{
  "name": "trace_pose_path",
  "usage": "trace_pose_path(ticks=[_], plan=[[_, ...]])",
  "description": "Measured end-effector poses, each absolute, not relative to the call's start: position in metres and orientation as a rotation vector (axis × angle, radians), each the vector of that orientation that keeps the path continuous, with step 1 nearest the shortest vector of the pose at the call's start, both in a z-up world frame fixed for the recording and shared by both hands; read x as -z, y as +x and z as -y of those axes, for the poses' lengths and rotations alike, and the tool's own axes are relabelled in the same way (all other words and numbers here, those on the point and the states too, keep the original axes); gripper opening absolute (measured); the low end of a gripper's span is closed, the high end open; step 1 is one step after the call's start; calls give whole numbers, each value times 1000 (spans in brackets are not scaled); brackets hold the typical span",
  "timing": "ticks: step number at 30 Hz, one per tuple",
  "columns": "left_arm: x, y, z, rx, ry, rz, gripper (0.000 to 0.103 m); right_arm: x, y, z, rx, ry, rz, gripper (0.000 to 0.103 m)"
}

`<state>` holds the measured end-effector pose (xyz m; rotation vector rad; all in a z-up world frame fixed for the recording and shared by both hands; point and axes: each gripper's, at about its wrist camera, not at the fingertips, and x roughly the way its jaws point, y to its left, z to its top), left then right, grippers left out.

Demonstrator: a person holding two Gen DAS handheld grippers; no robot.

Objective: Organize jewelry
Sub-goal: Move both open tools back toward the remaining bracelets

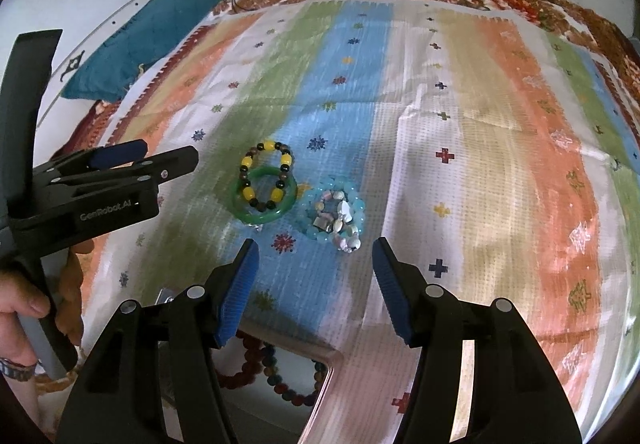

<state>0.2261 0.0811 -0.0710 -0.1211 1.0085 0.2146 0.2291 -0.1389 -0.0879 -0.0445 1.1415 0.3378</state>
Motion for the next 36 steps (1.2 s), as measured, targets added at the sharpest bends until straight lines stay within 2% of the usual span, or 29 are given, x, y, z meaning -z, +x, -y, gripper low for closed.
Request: trace_pose_path(ticks=[36], plan=[[132, 282, -110, -188, -248, -1137, 73, 142, 270, 135, -348, -53, -1292, 59]])
